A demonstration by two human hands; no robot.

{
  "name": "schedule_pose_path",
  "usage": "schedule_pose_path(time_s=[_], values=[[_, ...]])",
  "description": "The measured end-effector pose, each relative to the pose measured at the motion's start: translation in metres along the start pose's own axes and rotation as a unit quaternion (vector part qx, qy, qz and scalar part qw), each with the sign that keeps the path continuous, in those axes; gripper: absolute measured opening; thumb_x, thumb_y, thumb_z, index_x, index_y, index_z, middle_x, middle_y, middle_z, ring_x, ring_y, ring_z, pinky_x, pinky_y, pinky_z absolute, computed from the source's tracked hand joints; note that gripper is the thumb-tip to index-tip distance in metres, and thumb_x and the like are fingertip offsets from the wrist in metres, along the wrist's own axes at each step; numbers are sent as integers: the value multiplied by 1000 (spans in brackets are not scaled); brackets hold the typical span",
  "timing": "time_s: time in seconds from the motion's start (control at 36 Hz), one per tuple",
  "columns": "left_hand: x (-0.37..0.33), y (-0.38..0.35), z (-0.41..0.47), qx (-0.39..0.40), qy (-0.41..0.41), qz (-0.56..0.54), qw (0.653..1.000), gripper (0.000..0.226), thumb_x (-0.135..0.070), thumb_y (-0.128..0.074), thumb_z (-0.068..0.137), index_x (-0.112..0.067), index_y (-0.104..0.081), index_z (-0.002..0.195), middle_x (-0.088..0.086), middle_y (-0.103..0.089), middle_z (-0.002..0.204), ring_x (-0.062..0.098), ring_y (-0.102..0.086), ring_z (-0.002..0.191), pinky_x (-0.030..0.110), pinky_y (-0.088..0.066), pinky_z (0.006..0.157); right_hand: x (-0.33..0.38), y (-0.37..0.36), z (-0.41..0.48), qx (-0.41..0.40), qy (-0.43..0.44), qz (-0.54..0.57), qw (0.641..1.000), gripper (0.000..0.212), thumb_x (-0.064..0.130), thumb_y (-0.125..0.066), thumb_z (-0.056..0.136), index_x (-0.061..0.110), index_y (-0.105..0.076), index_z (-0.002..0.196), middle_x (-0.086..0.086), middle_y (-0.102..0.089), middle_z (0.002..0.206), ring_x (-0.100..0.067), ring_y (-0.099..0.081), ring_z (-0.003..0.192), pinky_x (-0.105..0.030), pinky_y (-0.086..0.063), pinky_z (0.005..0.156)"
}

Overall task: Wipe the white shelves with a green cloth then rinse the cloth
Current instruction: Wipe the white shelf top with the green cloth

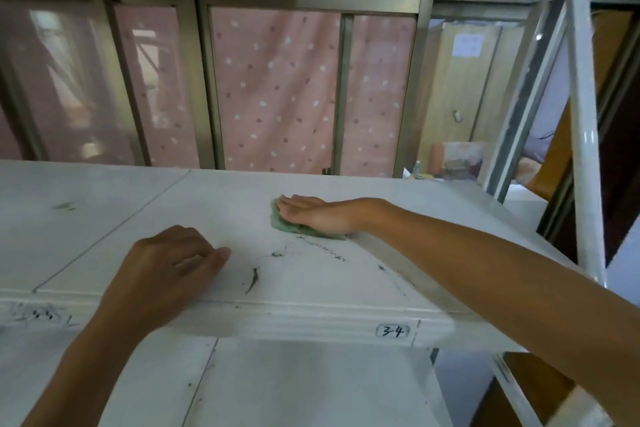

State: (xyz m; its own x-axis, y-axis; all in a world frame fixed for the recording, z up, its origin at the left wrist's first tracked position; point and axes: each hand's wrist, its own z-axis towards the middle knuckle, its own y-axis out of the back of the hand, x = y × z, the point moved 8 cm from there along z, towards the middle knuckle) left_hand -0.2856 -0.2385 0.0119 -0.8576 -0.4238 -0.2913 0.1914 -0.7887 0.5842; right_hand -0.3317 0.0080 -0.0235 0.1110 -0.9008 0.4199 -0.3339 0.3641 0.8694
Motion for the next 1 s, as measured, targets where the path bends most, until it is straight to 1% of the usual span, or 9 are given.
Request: schedule_pose_path(time_s=[0.17,0.25,0.39,0.47,0.53,0.58,0.72,0.83,1.0], values=[[5,0,-1,7,-2,8,1000,48,-51,-52,90,-13,-70,66,-6,-63,66,17,-61,58,32,-45,58,-63,33,-39,-123,-173,-58,976,71,60,-6,101,18,-15,158,-1,-6,167,-16,-13,150,-38,-8,121],[10,1,-2,6,18,5,1000,49,-52,-58,93,-13,-69,65,-5,-64,66,19,-61,59,30,-43,62,-157,61,-76,-216,-292,-19,932,67,59,-11,97,16,-46,135,-11,-43,150,-21,-50,112,-40,-34,104],[16,-3,-2,13,48,1,999,42,-42,-63,90,-11,-67,63,-1,-64,66,25,-62,62,34,-43,63,-258,76,-176,-288,-407,3,867,81,67,-12,94,15,-34,152,-17,-30,159,-32,-33,143,-47,-23,117],[11,-4,-1,22,39,6,999,38,-35,-69,92,-13,-65,61,-2,-63,65,24,-61,62,37,-46,62,-300,72,-215,-307,-438,40,844,106,87,-12,76,19,-30,154,-12,-33,158,-30,-37,141,-46,-24,118],[9,-6,0,25,41,13,999,37,-33,-69,92,-13,-65,61,-3,-63,65,22,-61,62,39,-49,61,-341,73,-214,-314,-427,73,845,114,95,-14,67,21,-35,151,-8,-40,154,-28,-44,136,-47,-28,115],[11,-7,0,34,46,9,998,47,-47,-64,93,-12,-64,61,-3,-62,64,21,-61,63,39,-49,61,-307,70,-211,-299,-418,59,856,106,92,-15,76,19,-37,150,-9,-38,156,-29,-41,138,-46,-27,115],[12,-4,-2,11,50,-22,998,52,-59,-50,88,-17,-67,63,-5,-65,67,14,-61,67,30,-44,67,-202,61,-183,-238,-343,-38,908,61,47,-13,107,7,-37,146,-17,-34,155,-28,-33,142,-37,-23,114],[9,0,-3,2,38,-18,999,46,-57,-52,91,-23,-72,67,-7,-69,72,9,-63,71,29,-45,69,-148,32,-156,-156,-256,-64,952,80,71,-2,94,26,-4,160,10,1,166,-11,3,152,-35,1,123],[7,4,-4,-18,36,-34,999,50,-60,-44,92,-23,-72,70,-10,-67,80,-5,-60,80,4,-38,66,-106,-16,-183,-128,-171,-35,976,84,81,1,86,37,4,158,23,7,163,1,9,148,-32,3,122]])
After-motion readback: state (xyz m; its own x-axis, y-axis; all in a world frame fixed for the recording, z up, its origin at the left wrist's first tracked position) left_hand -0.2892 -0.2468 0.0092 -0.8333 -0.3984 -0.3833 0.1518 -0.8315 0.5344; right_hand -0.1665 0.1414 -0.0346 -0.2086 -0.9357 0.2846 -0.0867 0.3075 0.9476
